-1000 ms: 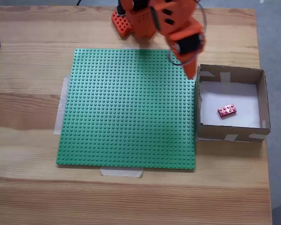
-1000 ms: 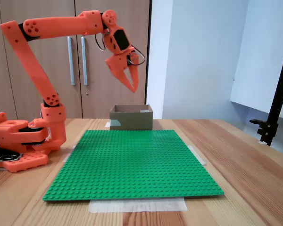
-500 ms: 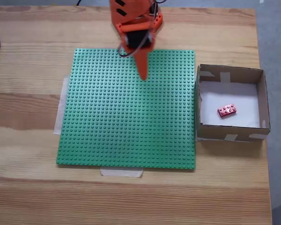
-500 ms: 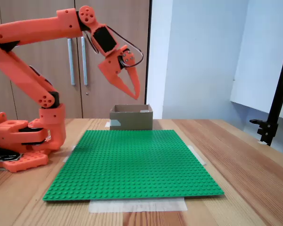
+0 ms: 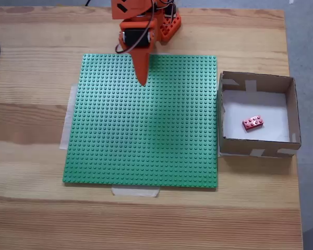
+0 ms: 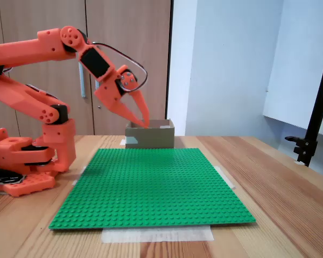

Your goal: Pick the red lego block and put it in the box.

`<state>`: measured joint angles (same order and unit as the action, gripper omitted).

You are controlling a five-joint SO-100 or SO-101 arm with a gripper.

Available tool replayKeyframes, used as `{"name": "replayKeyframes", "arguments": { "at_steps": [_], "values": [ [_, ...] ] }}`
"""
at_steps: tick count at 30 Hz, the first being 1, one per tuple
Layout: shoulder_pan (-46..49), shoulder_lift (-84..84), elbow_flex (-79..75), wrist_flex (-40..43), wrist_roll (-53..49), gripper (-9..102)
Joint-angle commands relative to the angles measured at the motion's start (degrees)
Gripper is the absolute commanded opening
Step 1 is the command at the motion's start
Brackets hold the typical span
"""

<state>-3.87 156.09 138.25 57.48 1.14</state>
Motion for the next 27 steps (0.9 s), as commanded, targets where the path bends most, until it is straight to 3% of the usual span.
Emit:
{"name": "replayKeyframes", "arguments": {
  "at_steps": [1,27],
  "values": [
    [1.23,3.96,2.99,-2.02,-1.67,-1],
    [4.75,20.65,30.94,-11.43,-8.0,-1]
  ]
}}
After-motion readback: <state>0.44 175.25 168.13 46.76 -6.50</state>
